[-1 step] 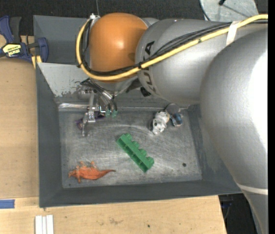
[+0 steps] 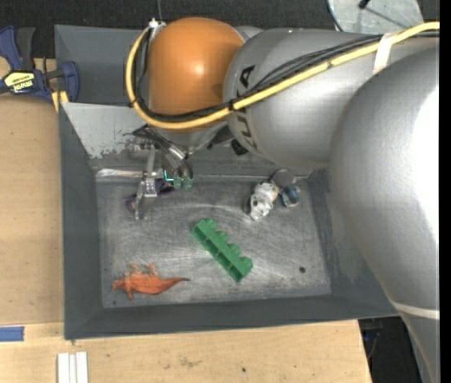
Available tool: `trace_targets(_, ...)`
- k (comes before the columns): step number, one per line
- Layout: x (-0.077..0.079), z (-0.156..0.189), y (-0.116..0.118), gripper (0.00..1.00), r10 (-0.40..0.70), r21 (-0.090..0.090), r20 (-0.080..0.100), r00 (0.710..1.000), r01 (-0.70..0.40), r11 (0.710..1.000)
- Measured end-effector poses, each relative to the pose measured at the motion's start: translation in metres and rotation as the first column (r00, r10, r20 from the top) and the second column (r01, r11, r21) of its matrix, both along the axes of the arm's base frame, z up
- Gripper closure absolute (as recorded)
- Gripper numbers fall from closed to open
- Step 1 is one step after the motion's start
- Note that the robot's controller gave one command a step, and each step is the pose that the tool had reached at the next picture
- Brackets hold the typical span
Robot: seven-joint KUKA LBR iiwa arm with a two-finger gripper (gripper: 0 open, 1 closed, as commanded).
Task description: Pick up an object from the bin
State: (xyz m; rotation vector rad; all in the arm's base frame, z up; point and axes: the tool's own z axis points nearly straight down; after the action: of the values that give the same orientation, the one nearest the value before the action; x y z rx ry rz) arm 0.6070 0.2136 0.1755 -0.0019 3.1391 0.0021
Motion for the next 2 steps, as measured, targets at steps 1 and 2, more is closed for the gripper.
trace_targets(1,-0.01,-0.052,-0.011,0.0,-0.048,0.002,0.006,0.999,0.048,0.999)
trace_targets(2,-0.006,-0.085,-0.072,0.0,-0.096,0.0,-0.002,0.995,0.096,0.995)
